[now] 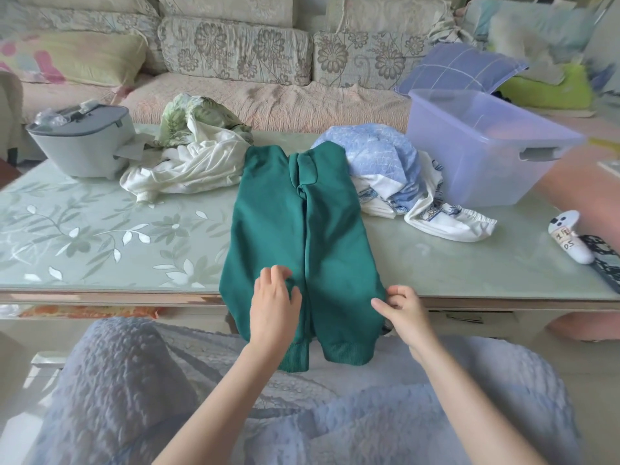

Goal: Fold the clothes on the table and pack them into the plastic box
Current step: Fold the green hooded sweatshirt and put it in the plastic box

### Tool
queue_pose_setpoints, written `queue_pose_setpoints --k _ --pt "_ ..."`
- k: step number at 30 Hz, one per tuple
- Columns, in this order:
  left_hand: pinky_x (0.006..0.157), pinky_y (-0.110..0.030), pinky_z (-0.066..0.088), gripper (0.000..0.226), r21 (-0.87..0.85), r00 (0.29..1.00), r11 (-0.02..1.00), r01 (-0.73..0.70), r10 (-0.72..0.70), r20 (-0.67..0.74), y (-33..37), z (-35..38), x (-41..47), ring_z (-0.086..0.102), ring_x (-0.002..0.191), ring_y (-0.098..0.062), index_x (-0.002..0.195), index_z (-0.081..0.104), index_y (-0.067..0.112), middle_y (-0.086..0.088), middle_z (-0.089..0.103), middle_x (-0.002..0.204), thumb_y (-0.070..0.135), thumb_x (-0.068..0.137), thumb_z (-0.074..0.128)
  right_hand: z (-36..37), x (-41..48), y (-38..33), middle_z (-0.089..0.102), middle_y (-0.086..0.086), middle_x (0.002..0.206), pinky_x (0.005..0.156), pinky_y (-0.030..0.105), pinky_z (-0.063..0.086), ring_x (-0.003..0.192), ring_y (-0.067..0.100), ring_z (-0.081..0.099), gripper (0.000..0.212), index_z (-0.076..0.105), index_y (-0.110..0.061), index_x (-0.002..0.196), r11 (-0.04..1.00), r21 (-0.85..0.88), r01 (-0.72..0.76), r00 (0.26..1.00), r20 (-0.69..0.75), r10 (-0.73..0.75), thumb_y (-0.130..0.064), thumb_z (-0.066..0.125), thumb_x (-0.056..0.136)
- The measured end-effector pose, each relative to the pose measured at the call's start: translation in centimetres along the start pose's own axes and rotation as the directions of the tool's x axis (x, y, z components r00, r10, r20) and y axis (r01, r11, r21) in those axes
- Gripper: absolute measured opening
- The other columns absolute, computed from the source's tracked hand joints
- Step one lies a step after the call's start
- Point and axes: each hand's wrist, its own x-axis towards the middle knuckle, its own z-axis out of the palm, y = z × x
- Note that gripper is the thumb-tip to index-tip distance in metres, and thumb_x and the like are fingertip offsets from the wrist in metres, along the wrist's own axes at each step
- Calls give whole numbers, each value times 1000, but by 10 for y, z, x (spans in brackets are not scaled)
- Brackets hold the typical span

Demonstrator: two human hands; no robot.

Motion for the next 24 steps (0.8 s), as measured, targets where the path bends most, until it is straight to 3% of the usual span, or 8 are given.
queue_pose_setpoints --k 3,6,8,11,15,19,21,24 --pt "87 -37 35 27 42 999 999 3 -2 -36 -8 -2 5 46 102 -35 109 58 7 -12 53 108 12 83 63 1 2 -5 69 11 94 55 16 47 74 15 64 27 55 -1 103 1000 -18 11 999 32 -10 -7 71 82" --pt "93 -37 29 30 19 988 992 122 -120 -101 -23 -10 9 41 109 -36 111 57 6 -16 48 117 13 83 65 -1 6 -5 70 18 98 68 29 49 85 27 67 26 58 2 96 999 -37 -22 999 46 24 -15 72 83" --pt "97 -36 25 30 13 975 983 184 -181 -126 -33 -15 9 39 110 -37 110 55 5 -17 45 119 13 83 65 -2 10 -5 67 23 101 72 34 46 94 37 65 36 55 5 95 993 -114 -37 998 43 42 -22 74 81" --pt "100 -40 26 31 9 956 961 277 -275 -107 -40 -20 8 35 114 -37 113 54 7 -17 41 122 16 85 64 1 15 -6 66 19 95 71 38 47 92 36 63 37 54 0 92 954 -297 -32 998 48 49 -30 73 80" --pt "91 -31 26 31 -92 957 956 278 -284 -57 -43 -26 6 28 119 -33 117 48 12 -14 28 129 15 88 59 10 10 -9 63 15 99 69 36 46 92 33 61 37 50 -3 96 932 -354 -79 992 65 108 -36 64 86" --pt "98 -38 29 39 -173 949 944 281 -301 -96 -53 -36 12 38 110 -30 117 44 15 -12 31 123 18 84 64 13 7 -9 61 13 107 73 36 48 97 29 60 37 47 -6 105 943 -311 -120 981 107 160 -39 57 91" --pt "92 -37 36 46 -231 933 913 337 -356 -48 -58 -43 16 41 104 -26 120 40 11 -12 32 123 22 83 66 11 5 -13 60 7 108 76 36 48 99 24 59 38 48 -7 109 944 -307 -122 975 139 171 -41 56 92" --pt "87 -33 36 52 -230 923 898 375 -384 2 -63 -46 14 37 109 -22 121 38 3 -11 35 121 21 83 68 8 2 -13 64 -1 110 68 29 46 99 16 61 34 52 -14 113 946 -306 -108 956 231 183 -36 62 89"
